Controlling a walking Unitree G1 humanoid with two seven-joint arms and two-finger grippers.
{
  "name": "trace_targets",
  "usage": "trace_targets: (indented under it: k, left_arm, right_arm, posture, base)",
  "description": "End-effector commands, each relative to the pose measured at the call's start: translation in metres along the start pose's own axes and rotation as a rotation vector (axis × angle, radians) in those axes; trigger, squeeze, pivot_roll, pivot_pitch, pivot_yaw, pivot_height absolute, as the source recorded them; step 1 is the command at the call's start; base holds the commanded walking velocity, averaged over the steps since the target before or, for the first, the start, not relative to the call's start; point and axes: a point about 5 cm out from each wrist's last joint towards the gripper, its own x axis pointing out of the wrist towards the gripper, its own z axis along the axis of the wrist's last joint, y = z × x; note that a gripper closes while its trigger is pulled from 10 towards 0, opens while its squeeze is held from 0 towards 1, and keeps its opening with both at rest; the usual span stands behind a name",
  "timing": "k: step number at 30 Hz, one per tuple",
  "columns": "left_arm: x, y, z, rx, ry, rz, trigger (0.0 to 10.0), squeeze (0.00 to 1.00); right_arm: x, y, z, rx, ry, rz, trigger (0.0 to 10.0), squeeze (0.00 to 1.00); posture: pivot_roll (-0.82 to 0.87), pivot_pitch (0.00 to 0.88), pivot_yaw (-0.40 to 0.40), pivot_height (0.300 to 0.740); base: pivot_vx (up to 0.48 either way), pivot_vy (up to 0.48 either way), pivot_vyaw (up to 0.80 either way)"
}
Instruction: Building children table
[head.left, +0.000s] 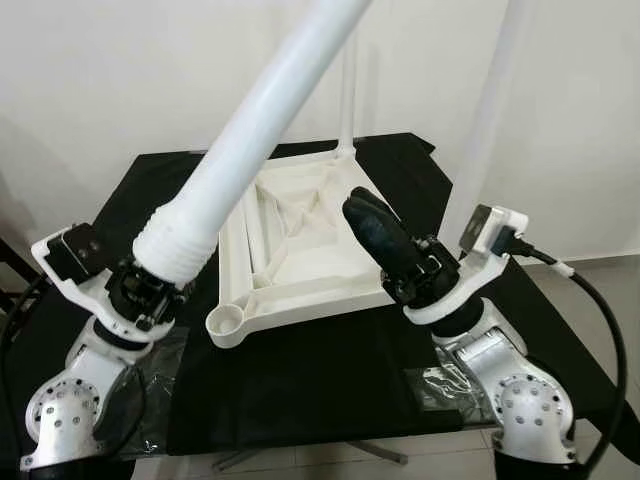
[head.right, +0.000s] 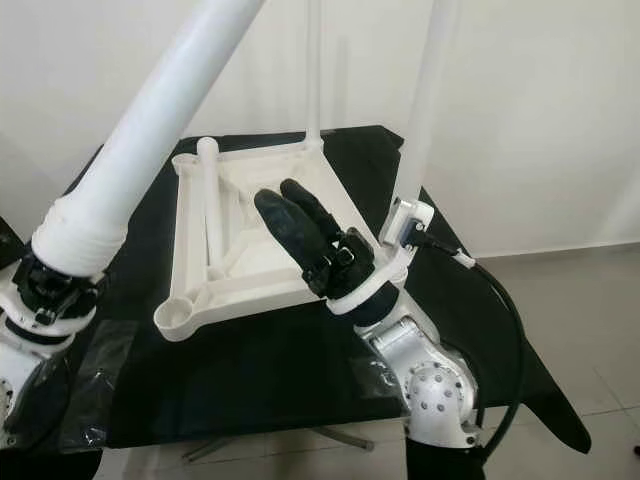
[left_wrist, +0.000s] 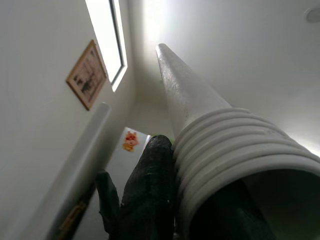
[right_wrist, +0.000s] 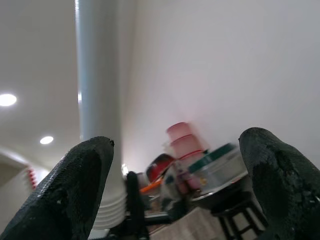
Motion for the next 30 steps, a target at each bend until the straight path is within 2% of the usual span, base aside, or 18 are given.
trace_targets:
  k: [1,8,12,14,15,20,30]
  left_arm:
    - [0.003,-0.005,-0.001,-0.022,0.006,-0.049,10.0,0.0]
    - [0.0,-0.005,-0.011,-0.083,0.042,-0.075,10.0,0.0]
    - [0.002,-0.006,-0.015,-0.1,0.055,-0.095,10.0,0.0]
    - [0.004,-0.007,-0.026,-0.132,0.119,-0.111,10.0,0.0]
    - [0.004,-0.007,-0.026,-0.132,0.119,-0.111,10.0,0.0]
    - [0.0,-0.006,-0.043,-0.157,0.239,-0.083,10.0,0.0]
    - [-0.004,-0.004,-0.057,-0.21,0.262,-0.079,10.0,0.0]
  right_arm:
    - [0.003,0.009,-0.002,0.022,0.019,0.069,10.0,0.0]
    - [0.002,0.019,-0.008,0.017,0.106,0.157,10.0,0.0]
    - [0.004,0.018,-0.011,0.006,0.127,0.161,10.0,0.0]
    - [0.008,0.015,-0.011,0.003,0.126,0.154,10.0,0.0]
    - [0.008,0.015,-0.011,0.003,0.126,0.154,10.0,0.0]
    - [0.009,0.015,-0.012,0.0,0.149,0.17,10.0,0.0]
    - [0.006,0.019,-0.017,-0.007,0.211,0.234,10.0,0.0]
  posture:
    - [-0.06,0.0,0.02,0.74]
    - [-0.06,0.0,0.023,0.74]
    - [-0.06,0.0,0.021,0.74]
    - [-0.05,0.0,0.017,0.74]
    - [-0.05,0.0,0.017,0.74]
    - [-0.05,0.0,0.016,0.74]
    - [-0.06,0.0,0.018,0.74]
  base:
    - [0.0,0.0,0.0]
    - [0.0,0.0,0.0]
    - [0.0,0.0,0.0]
    - [0.0,0.0,0.0]
    - [0.0,0.0,0.0]
    - [0.0,0.0,0.0]
    - [0.0,0.0,0.0]
